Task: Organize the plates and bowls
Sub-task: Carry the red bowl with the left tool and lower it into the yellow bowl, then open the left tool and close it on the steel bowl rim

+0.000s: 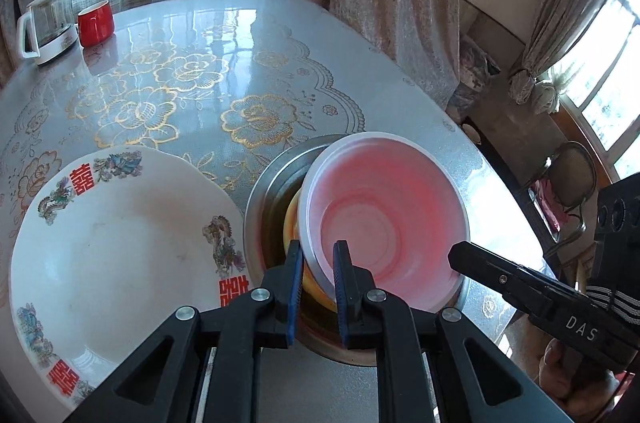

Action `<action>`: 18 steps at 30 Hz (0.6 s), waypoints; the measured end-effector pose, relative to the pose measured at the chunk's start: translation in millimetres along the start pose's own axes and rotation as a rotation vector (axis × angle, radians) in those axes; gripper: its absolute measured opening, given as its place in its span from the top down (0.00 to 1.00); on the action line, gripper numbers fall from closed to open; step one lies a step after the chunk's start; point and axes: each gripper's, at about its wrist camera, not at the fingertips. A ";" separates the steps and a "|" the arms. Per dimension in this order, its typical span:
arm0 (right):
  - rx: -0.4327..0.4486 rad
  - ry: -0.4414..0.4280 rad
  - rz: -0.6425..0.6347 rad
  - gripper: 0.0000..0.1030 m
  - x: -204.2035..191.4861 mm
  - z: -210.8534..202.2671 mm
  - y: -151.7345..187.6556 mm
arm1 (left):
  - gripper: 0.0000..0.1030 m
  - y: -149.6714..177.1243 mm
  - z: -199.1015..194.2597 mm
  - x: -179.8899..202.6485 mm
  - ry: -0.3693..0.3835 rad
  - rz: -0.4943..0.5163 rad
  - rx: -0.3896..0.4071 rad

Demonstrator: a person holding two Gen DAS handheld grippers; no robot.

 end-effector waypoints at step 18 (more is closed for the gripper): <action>-0.035 0.075 -0.049 0.85 6.8 11.4 8.4 | 0.87 3.9 23.3 -4.0 -0.055 0.035 -0.037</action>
Point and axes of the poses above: each gripper's, at about its wrist camera, not at the fingertips, and z roughly the way its jaws point, x to its right, y to its underside, and after that the axes turned 4 degrees about x, right-handed
